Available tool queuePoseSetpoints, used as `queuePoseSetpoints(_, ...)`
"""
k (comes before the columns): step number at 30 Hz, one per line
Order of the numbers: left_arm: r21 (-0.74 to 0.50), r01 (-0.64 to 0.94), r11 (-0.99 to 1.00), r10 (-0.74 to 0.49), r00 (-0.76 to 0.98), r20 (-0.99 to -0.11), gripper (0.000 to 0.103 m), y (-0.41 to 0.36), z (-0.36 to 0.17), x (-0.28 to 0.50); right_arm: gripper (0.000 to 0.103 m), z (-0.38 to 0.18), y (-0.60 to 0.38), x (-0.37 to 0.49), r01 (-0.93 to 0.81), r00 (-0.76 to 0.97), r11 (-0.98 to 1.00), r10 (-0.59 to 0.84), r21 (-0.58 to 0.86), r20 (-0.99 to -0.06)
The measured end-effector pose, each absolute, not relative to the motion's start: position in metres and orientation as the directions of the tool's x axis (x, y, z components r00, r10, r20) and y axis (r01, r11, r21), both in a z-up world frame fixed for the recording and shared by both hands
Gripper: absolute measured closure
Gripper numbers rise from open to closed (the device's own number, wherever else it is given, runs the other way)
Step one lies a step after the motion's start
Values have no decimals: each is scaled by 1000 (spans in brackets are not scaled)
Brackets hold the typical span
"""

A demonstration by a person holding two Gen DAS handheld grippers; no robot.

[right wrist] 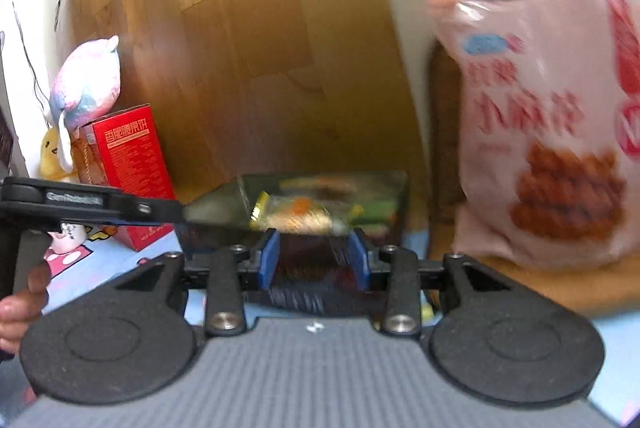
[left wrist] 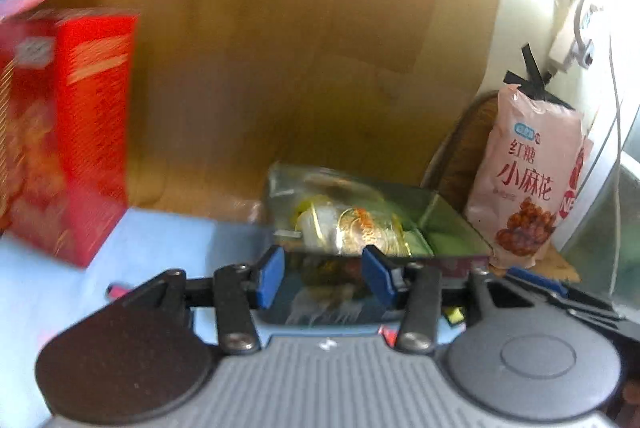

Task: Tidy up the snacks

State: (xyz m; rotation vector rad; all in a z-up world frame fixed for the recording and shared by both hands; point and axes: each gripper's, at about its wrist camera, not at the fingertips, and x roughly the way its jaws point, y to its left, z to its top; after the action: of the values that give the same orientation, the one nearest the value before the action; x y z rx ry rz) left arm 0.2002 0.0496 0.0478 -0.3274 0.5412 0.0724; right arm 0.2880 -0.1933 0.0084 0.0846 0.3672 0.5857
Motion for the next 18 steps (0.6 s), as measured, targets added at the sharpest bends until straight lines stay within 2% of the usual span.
queuePoseSetpoints(6, -259, -198, 945, 25, 836, -549, 58, 56, 41, 164, 61, -9, -222, 261, -517, 723, 802, 596, 300, -350)
queuePoseSetpoints(7, -257, -210, 943, 32, 827, -561, 56, 57, 39, 159, 61, -10, -222, 256, -520, 718, 800, 599, 299, -354)
queuePoseSetpoints(8, -256, -225, 940, 40, 818, -574, 49, 58, 35, 153, 60, -11, -222, 250, -526, 713, 797, 603, 297, -358)
queuePoseSetpoints(9, -255, -234, 938, 43, 810, -585, 45, 60, 32, 148, 60, -13, -219, 246, -531, 709, 795, 606, 293, -360)
queuePoseSetpoints(17, -265, -320, 909, 92, 778, -622, 48, 70, 15, 108, 60, -21, -184, 245, -600, 677, 783, 606, 164, -418)
queuePoseSetpoints(18, -267, -324, 908, 95, 778, -621, 48, 72, 16, 103, 63, -23, -178, 249, -604, 676, 785, 597, 140, -432)
